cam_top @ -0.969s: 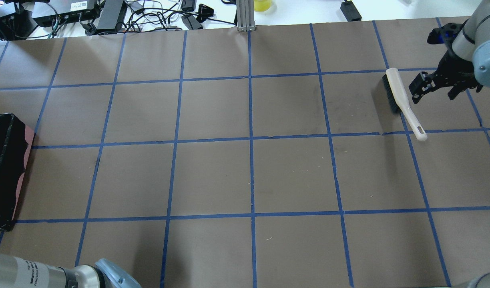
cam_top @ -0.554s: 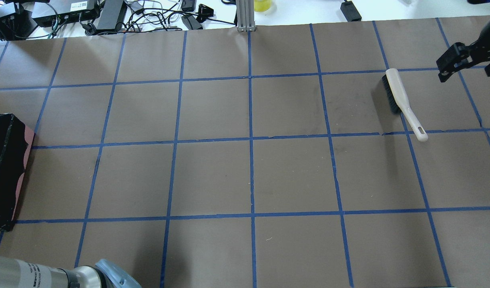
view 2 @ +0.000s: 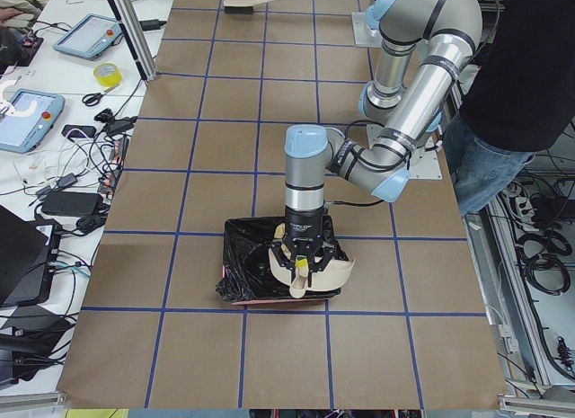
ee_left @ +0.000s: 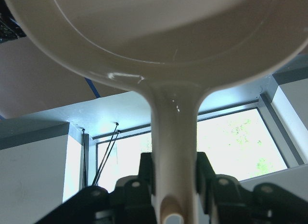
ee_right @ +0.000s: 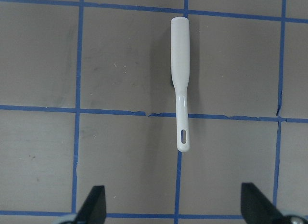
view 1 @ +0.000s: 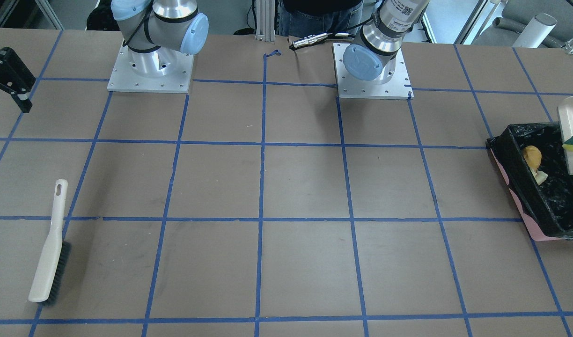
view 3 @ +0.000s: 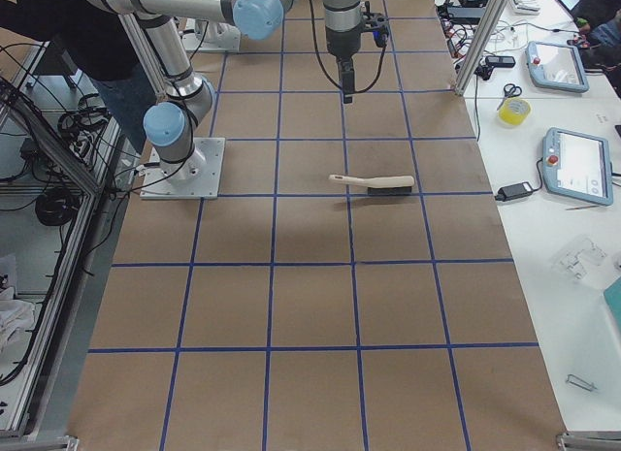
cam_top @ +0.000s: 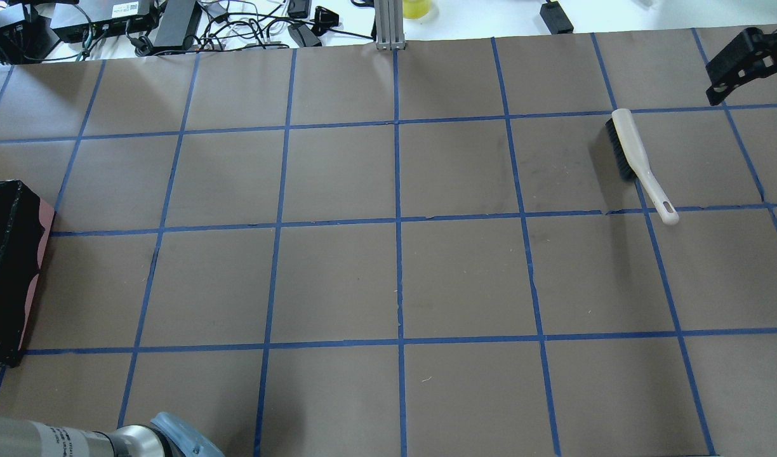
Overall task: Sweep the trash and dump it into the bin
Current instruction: 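Lower the brush onto the table and open the right gripper, lifting away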
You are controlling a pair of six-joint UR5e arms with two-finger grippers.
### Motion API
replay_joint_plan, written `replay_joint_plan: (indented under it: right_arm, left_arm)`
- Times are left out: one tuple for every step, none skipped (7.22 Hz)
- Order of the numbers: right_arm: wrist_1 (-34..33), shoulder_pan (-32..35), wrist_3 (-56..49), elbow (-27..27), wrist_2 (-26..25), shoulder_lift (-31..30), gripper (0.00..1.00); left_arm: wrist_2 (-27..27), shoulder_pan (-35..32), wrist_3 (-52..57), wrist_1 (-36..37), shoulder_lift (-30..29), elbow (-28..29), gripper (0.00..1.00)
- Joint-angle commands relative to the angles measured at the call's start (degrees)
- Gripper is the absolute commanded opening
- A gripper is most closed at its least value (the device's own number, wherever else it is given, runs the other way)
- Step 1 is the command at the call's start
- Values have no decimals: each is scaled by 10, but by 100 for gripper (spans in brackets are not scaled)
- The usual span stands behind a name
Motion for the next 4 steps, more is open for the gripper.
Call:
replay_joint_plan:
  right_arm:
    - [-2,99,114,-13,0,12,100]
    - [-2,142,143,-17,-2,19,100]
    - [0,156,146,-16,1,25,100]
    - [2,156,140,-13,1,26,100]
  left_arm:
    - [1,0,4,31,17,-26,0]
    - [2,0,14,50,21,-39,0]
    - [7,-1,15,68,25,-51,0]
    - [13,-4,19,116,31,-71,0]
